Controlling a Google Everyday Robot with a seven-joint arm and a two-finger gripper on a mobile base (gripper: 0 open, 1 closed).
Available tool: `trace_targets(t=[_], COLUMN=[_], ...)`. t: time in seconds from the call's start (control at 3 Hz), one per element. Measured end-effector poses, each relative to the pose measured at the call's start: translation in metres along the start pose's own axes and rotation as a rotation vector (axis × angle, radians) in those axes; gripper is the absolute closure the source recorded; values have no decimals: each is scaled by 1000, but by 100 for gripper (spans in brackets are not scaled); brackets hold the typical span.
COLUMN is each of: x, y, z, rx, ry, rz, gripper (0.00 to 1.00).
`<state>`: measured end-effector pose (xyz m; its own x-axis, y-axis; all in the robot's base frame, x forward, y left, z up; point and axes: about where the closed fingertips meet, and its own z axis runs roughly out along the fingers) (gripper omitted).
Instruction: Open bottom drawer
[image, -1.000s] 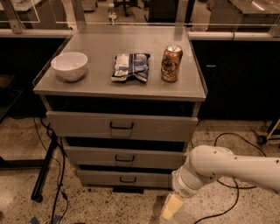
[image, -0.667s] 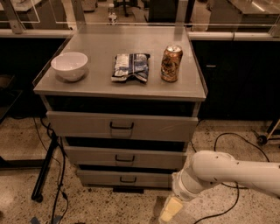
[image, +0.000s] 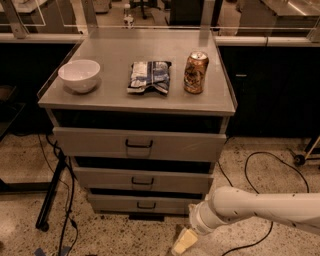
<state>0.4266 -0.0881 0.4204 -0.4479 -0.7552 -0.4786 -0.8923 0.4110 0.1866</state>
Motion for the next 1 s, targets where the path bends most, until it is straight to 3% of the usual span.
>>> trace_targets(t=[0.33, 0.67, 1.0], x=[4, 11, 12], y=[3, -8, -56], z=[9, 44, 109], rx=[7, 24, 45], ry=[-13, -38, -87], rz=[5, 15, 10], gripper=[0, 0, 0])
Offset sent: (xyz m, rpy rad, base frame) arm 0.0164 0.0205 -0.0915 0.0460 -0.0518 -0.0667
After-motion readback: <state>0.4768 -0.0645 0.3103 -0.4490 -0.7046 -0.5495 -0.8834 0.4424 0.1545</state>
